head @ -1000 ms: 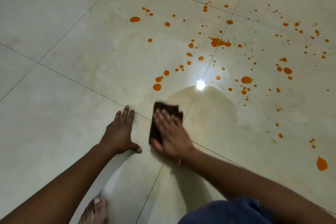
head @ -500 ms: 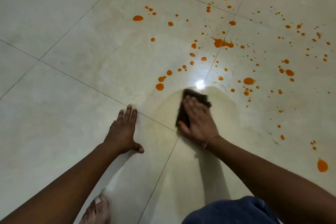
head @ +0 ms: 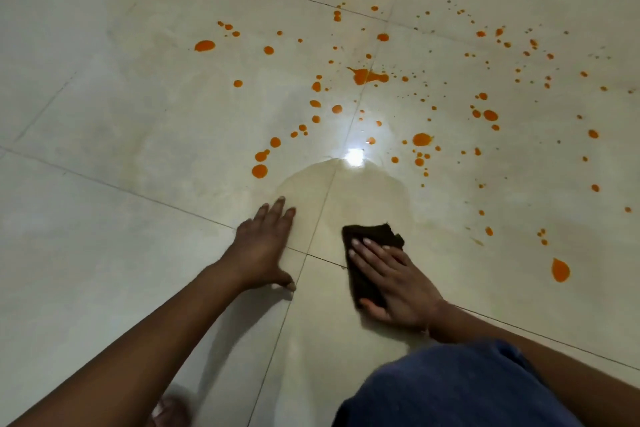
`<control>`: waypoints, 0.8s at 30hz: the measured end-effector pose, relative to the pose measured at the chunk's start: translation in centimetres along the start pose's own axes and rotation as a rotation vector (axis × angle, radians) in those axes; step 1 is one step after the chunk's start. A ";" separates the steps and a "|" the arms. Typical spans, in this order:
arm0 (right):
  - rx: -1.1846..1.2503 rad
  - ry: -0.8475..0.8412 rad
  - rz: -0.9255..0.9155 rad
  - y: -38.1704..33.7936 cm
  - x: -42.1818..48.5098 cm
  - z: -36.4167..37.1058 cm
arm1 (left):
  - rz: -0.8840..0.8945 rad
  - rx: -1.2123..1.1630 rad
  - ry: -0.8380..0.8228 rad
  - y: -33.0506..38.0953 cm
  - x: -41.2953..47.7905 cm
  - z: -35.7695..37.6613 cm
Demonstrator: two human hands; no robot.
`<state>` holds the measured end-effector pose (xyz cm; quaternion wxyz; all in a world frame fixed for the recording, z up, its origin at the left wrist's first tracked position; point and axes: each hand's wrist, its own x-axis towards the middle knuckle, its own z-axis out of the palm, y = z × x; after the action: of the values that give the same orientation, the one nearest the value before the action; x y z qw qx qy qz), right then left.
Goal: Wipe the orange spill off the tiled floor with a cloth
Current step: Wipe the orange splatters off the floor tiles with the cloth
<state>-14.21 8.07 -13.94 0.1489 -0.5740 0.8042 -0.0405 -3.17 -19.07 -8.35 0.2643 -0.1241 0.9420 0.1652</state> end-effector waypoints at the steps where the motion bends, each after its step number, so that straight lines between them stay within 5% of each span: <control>1: -0.003 0.021 -0.023 1.8 -1.6 -0.3 | 0.044 0.022 -0.008 1.8 0.7 -0.2; 5: 0.063 0.216 0.686 6.8 -1.3 -2.5 | 0.191 0.089 -0.018 8.9 4.5 0.2; 10: 0.102 0.166 0.634 3.5 -12.3 1.3 | 0.211 0.146 -0.093 15.2 7.9 0.9; 15: 0.235 0.353 1.476 12.8 -11.0 -2.7 | 0.131 0.236 -0.148 17.5 8.7 2.4; 18: 0.168 0.314 1.132 13.0 -4.2 -2.5 | 0.136 0.251 -0.130 17.3 9.4 2.6; 21: 0.128 0.196 0.702 6.4 -8.7 0.2 | 0.162 0.255 -0.122 16.9 8.9 2.5; 24: 0.148 0.252 0.860 9.2 -15.0 -0.1 | 0.192 0.248 -0.091 16.3 8.5 2.5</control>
<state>-18.14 25.22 -13.09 0.0938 -0.1665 0.9763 -0.1018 -14.26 -4.48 -10.94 0.3029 0.0078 0.9498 0.0778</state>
